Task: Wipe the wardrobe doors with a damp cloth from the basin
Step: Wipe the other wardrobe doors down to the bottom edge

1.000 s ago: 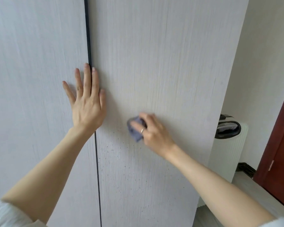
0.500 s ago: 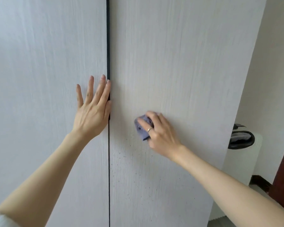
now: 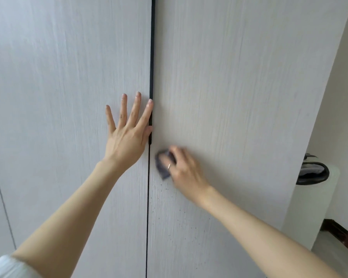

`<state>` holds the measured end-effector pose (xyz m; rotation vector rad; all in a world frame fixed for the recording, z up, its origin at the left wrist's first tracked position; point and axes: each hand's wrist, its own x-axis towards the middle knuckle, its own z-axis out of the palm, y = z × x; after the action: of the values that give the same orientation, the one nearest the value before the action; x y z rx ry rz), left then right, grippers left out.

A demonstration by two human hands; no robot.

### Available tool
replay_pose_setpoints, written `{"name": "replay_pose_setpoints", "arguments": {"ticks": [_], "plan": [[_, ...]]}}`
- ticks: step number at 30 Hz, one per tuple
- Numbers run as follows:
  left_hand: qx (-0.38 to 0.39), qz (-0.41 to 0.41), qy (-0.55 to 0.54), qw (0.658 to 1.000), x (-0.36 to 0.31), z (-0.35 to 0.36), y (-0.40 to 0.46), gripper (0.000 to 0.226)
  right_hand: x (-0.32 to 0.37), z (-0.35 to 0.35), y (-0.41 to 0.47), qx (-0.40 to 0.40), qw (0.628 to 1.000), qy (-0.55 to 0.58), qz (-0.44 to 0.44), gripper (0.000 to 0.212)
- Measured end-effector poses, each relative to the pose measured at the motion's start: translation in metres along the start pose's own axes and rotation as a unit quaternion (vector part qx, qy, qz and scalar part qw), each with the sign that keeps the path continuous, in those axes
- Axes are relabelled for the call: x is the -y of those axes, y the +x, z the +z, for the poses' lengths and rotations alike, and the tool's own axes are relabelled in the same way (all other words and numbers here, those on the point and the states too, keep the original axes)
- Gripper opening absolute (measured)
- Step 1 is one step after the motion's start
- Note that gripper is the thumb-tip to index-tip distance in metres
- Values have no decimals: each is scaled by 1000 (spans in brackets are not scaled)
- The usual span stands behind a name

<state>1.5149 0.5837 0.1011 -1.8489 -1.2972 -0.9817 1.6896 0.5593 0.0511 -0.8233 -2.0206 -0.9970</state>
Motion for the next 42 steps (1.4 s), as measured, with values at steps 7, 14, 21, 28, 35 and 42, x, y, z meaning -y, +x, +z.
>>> {"name": "replay_pose_setpoints", "arguments": {"ticks": [7, 14, 21, 28, 35, 42], "plan": [[18, -24, -14, 999, -4, 2, -11, 54, -4, 2, -1, 29, 992, -39, -117, 34], [6, -20, -8, 1000, -2, 8, -19, 55, 8, 18, -1, -38, 997, 42, 53, 39], [48, -46, -39, 997, -8, 22, -45, 56, 34, 29, -63, 121, 984, -15, -131, 37], [62, -47, -67, 995, -2, 30, -67, 54, 33, 34, -23, -20, 998, 39, 49, 31], [103, -63, -42, 992, 0, 40, -90, 56, 57, 59, -97, 148, 980, -3, -130, 12], [119, -66, -31, 990, 3, 43, -103, 64, 51, 48, -45, -7, 1000, 5, 9, 24]]}}
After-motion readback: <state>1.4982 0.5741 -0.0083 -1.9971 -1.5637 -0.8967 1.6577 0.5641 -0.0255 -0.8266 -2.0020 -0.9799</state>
